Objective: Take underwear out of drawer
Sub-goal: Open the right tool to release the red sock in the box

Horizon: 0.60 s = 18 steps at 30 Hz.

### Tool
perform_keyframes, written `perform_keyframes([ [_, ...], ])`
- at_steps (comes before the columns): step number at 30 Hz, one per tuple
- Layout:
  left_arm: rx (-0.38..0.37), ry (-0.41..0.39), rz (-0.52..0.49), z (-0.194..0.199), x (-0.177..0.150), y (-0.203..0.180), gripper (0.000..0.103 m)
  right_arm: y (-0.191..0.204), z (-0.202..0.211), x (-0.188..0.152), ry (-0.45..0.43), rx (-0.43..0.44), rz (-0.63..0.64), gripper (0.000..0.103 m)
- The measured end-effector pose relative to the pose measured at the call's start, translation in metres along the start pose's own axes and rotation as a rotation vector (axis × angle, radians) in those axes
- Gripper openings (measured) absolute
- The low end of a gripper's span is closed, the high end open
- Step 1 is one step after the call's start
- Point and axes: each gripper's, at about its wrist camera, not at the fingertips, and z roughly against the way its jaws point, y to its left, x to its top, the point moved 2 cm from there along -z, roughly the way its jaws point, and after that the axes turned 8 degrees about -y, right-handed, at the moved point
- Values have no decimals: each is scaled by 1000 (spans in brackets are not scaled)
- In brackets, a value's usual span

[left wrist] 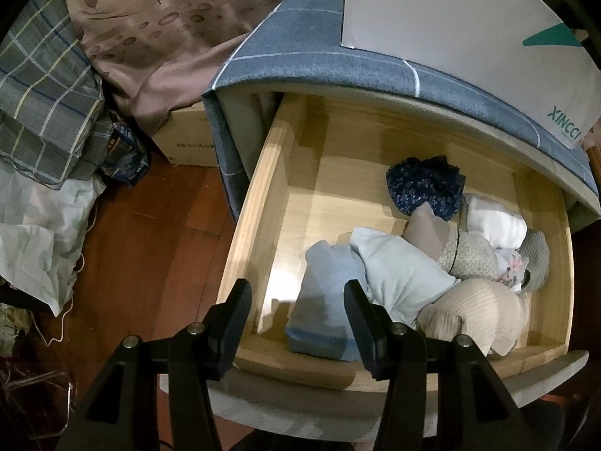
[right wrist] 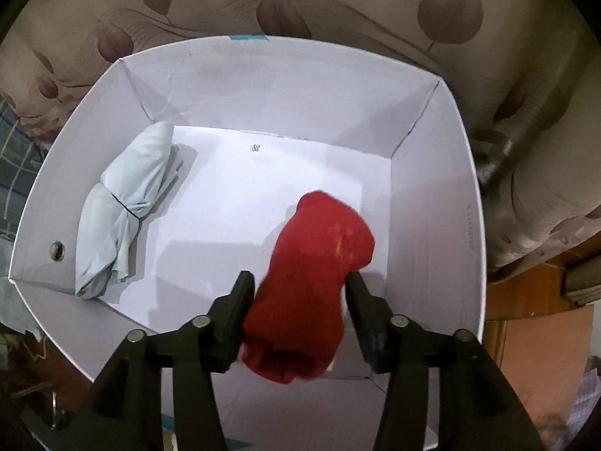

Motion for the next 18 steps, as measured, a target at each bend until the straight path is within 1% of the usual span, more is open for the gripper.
perform_keyframes([
  [3, -1, 4, 3, 0, 0, 0, 52, 2, 15, 3, -31, 12, -3, 50],
  [6, -5, 4, 6, 0, 0, 0, 52, 0, 41, 2, -73, 36, -10, 50],
  [9, -2, 1, 14, 0, -1, 2, 52, 0, 68, -9, -93, 68, 9, 50],
  [13, -5, -2, 25, 1, -1, 4, 52, -2, 98, -40, -94, 96, 52, 50],
  [15, -5, -3, 29, 1, -2, 5, 52, -5, 108, -66, -72, 113, 71, 50],
  [18, -4, -2, 29, 1, -1, 5, 52, -13, 106, -103, -17, 141, 87, 50],
])
